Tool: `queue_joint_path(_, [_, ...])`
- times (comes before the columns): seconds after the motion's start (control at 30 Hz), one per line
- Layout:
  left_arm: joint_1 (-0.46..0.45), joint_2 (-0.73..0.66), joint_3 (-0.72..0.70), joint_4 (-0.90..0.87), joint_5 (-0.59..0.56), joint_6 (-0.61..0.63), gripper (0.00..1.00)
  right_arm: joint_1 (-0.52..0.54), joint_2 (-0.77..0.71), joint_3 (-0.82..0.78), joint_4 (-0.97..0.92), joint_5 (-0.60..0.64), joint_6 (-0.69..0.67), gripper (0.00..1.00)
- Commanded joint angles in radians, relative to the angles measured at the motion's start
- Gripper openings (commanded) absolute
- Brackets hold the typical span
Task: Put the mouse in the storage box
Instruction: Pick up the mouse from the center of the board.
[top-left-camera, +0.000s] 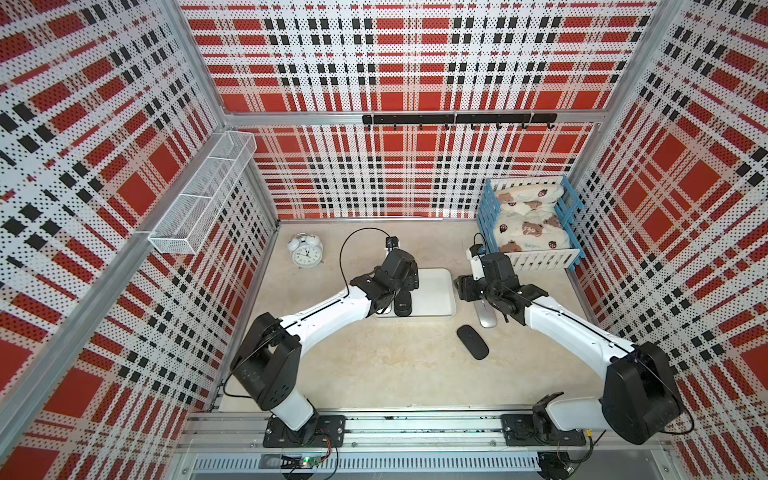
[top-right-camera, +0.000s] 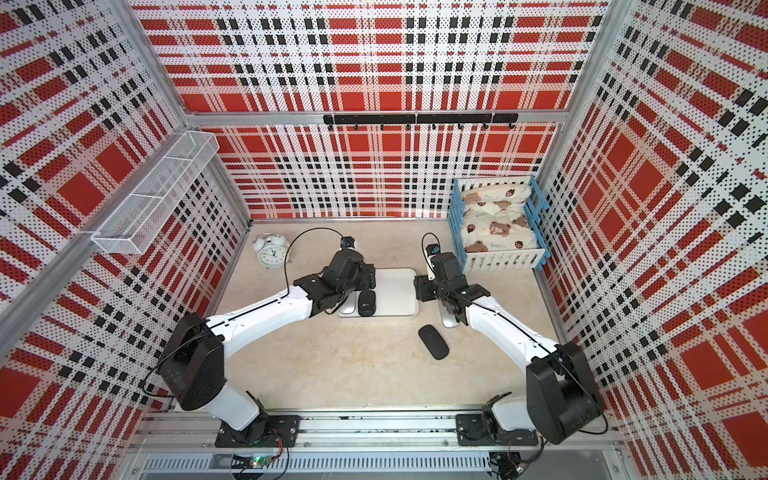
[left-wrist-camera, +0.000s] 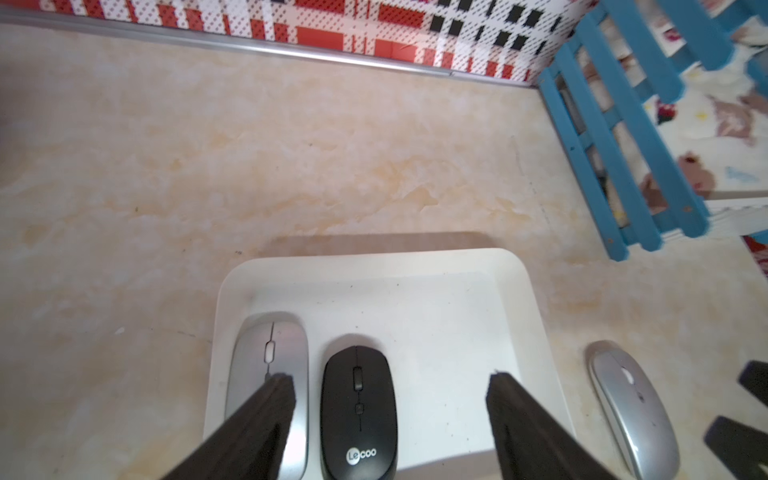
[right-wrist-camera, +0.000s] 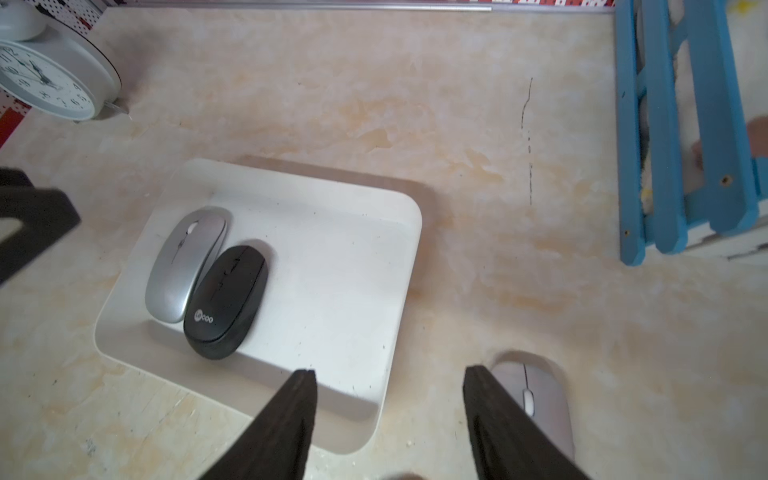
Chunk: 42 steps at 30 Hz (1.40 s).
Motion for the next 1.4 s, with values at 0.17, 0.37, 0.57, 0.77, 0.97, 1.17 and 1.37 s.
queue_joint_path(0.17, [0.018, -0.13, -0.267, 0.427, 0.295, 0.181, 0.9, 0.142, -0.083, -0.101, -0.268, 0.043, 0.123, 0.65])
queue_joint_path(0.37, [0.026, -0.165, -0.364, 0.527, 0.389, 0.241, 0.96, 0.143, -0.119, -0.172, -0.292, 0.037, 0.175, 0.68])
queue_joint_path(0.57, [0.007, -0.16, -0.375, 0.522, 0.403, 0.274, 0.97, 0.159, -0.06, -0.165, -0.331, 0.047, 0.171, 0.69])
queue_joint_path(0.77, [-0.015, -0.143, -0.37, 0.514, 0.385, 0.28, 0.97, 0.159, 0.014, -0.156, -0.331, 0.1, 0.174, 0.7])
queue_joint_path(0.97, [-0.023, -0.139, -0.373, 0.521, 0.387, 0.286, 0.97, 0.159, 0.047, -0.177, -0.282, 0.109, 0.165, 0.74])
queue_joint_path(1.17, [-0.025, -0.125, -0.366, 0.516, 0.38, 0.283, 0.97, 0.16, 0.117, -0.187, -0.251, 0.087, 0.166, 0.74])
queue_joint_path(1.37, [-0.025, -0.124, -0.354, 0.518, 0.38, 0.272, 0.97, 0.16, 0.172, -0.18, -0.246, 0.085, 0.167, 0.64])
